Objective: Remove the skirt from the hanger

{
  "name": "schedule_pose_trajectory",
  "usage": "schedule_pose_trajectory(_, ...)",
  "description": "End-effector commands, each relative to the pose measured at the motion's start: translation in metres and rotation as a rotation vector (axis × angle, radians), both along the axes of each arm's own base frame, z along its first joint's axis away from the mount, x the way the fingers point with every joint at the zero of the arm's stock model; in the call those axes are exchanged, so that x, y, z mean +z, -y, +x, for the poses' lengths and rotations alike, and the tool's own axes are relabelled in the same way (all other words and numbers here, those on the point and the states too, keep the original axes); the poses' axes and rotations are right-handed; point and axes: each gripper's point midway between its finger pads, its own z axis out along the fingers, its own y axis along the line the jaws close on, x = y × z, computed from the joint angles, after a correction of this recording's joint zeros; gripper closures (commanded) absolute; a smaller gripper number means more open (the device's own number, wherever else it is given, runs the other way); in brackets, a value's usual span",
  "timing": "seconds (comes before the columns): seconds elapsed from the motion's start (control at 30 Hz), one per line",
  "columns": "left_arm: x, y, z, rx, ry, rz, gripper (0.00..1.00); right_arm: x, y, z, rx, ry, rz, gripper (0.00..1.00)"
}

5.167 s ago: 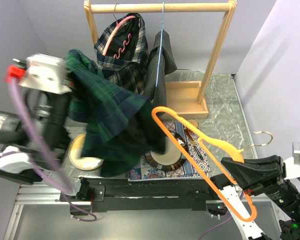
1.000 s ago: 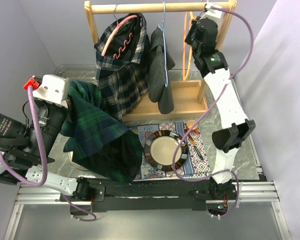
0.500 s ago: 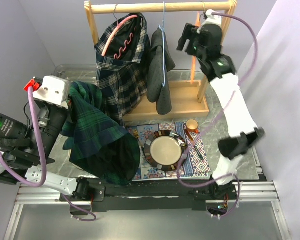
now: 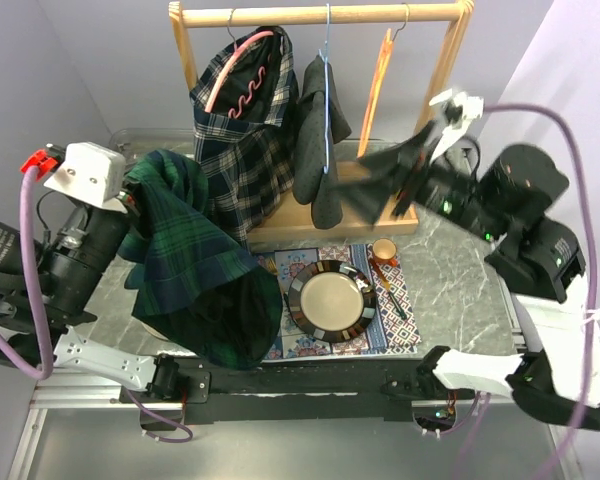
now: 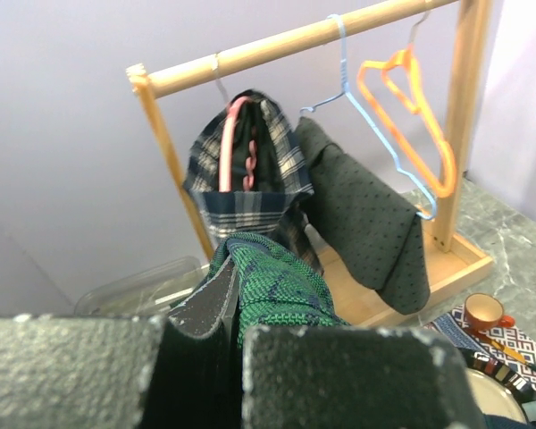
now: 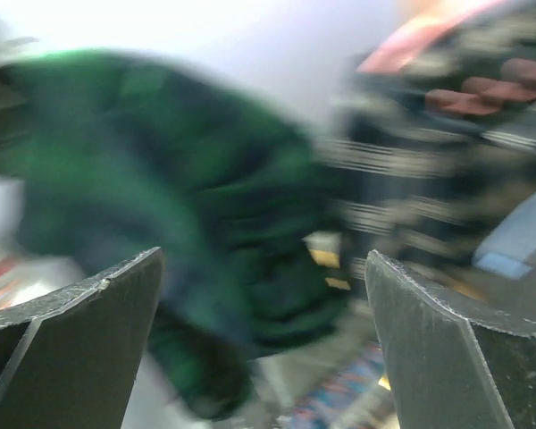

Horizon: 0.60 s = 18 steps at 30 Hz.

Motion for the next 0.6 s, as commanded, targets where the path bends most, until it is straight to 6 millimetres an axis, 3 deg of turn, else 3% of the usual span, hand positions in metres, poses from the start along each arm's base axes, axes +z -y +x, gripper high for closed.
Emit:
schedule_pose_trajectory(0.0,0.019,0.017,-0.006,-0.084,0.039,-0.074,0.99,-0.003,-0.063,-0.035,0.208,0.094,-0.015,0.0)
schedule_pose_trajectory(0.07,0.02,0.022,-0.007,-0.092,0.039,-0.073,0.99,-0.008,-0.083,-0.045,0.212,0.112,-0.041,0.0)
schedule_pose_trajectory(0.13,0.018,0.028,-0.008,-0.096,0.038,-0.057,0.99,-0.017,-0.106,-0.036,0.179,0.112,-0.056,0.0)
schedule_pose_trajectory(0.27,0.015,0.032,-0.008,-0.092,0.033,-0.059,0.99,-0.028,-0.151,-0.048,0.212,0.139,-0.048,0.0)
schedule_pose_trajectory(0.4,0.011,0.038,-0.01,-0.116,0.027,-0.06,0.99,-0.061,-0.195,-0.063,0.302,0.192,-0.047,0.0)
schedule_pose_trajectory(0.5,0.005,0.05,-0.015,-0.166,0.021,-0.051,0.99,-0.08,-0.212,-0.072,0.359,0.191,-0.052,0.02)
schedule_pose_trajectory(0.53,0.002,0.055,-0.016,-0.181,0.012,-0.054,0.99,-0.082,-0.214,-0.075,0.38,0.195,-0.053,0.11)
schedule_pose_trajectory(0.57,-0.001,0.058,-0.017,-0.191,0.013,-0.036,0.99,-0.09,-0.215,-0.077,0.395,0.193,-0.063,0.48)
